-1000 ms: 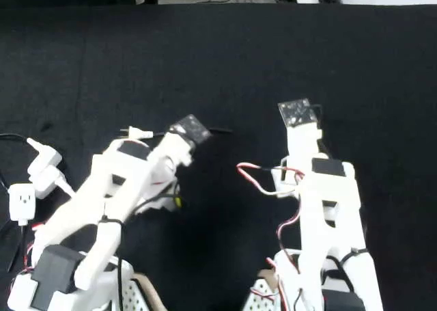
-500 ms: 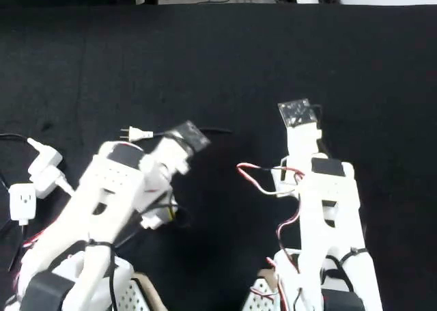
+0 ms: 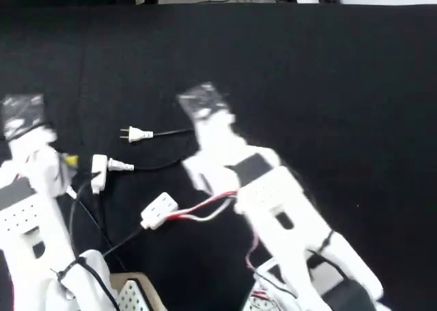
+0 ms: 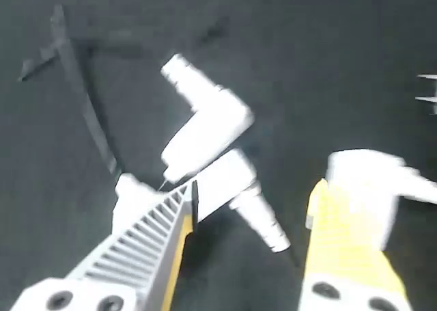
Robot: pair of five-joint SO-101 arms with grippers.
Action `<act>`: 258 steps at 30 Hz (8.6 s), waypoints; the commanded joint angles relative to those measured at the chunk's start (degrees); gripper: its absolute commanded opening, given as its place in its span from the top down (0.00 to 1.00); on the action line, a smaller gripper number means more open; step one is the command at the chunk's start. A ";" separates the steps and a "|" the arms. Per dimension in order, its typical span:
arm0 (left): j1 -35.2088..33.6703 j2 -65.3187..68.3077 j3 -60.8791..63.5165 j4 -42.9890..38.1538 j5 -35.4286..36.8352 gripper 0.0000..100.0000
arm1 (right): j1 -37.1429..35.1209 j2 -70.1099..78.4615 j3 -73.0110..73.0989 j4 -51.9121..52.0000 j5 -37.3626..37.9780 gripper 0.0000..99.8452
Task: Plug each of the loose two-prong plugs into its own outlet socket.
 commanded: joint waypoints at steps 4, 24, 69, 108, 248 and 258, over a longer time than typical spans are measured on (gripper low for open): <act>-3.56 -1.14 8.92 -2.37 1.14 0.73 | -4.04 21.14 -19.47 -5.63 -5.10 0.84; 0.75 -1.23 21.05 -12.92 -6.59 0.73 | 8.70 66.86 -80.13 30.07 -41.49 0.84; 4.62 -56.53 37.14 15.30 -13.36 0.73 | 10.99 70.37 -82.77 46.42 -20.13 0.85; 4.62 -56.53 37.14 15.38 -13.36 0.73 | 14.77 72.57 -80.66 47.74 38.24 0.99; 4.62 -56.53 37.14 15.47 -13.45 0.73 | 24.26 27.12 -12.70 11.78 70.42 0.91; 4.62 -56.53 37.14 15.47 -13.45 0.73 | 26.55 25.36 -6.73 3.60 74.02 0.83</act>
